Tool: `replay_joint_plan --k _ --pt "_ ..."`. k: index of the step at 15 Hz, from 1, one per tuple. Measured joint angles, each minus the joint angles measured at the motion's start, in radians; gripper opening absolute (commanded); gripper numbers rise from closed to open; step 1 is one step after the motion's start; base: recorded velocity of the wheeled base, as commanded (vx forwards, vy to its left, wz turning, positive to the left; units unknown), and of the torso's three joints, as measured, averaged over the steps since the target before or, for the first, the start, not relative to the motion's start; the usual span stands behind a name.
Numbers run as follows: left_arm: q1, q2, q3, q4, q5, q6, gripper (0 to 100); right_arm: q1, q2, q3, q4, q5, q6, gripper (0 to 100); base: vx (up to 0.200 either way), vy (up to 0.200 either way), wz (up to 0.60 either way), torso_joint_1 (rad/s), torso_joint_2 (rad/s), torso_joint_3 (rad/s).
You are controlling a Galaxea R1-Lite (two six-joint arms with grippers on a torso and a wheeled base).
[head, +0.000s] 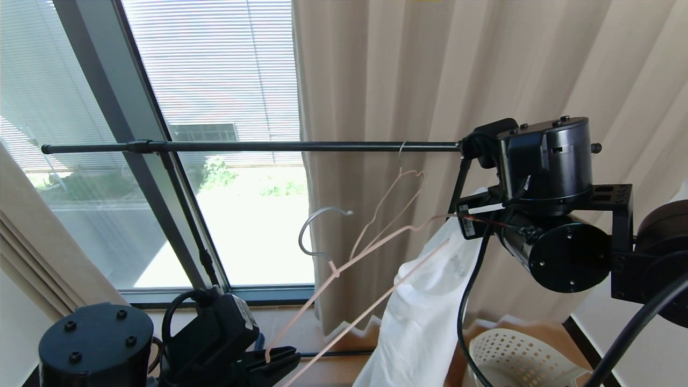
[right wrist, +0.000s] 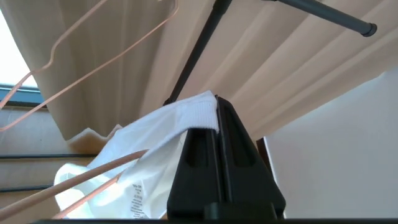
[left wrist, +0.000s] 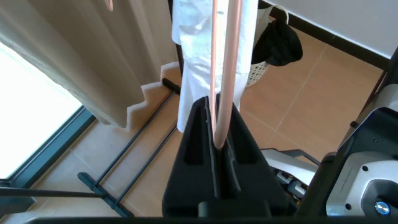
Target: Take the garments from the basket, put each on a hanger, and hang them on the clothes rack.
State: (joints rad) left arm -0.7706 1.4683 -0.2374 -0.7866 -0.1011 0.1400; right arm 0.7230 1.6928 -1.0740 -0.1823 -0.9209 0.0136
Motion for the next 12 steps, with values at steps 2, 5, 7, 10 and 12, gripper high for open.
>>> replay_joint_plan --k 2,5,7,10,12 --pt "0.000 0.000 0.004 -0.005 0.000 0.000 0 -0.019 0.014 -0.010 0.000 -0.004 0.000 0 0.000 0.000 0.00 0.000 0.00 0.000" --pt "-0.003 0.000 0.009 -0.005 -0.002 0.000 0 -0.060 0.044 -0.040 -0.001 -0.005 0.006 0 0.000 0.000 0.00 0.000 0.00 0.000" --pt "-0.005 0.002 0.010 -0.005 -0.002 0.000 0 -0.067 0.056 -0.057 -0.001 -0.004 0.020 0 0.000 0.000 0.00 0.000 0.00 0.000" --pt "-0.006 0.006 0.009 -0.005 -0.002 -0.008 0 -0.067 0.064 -0.066 -0.016 -0.004 0.023 0 0.000 0.000 0.00 0.000 0.00 0.000" --pt "-0.009 0.015 0.004 -0.015 -0.002 -0.041 0 -0.048 0.065 -0.066 -0.020 -0.004 0.028 0 0.000 0.000 0.00 0.000 0.00 0.000"
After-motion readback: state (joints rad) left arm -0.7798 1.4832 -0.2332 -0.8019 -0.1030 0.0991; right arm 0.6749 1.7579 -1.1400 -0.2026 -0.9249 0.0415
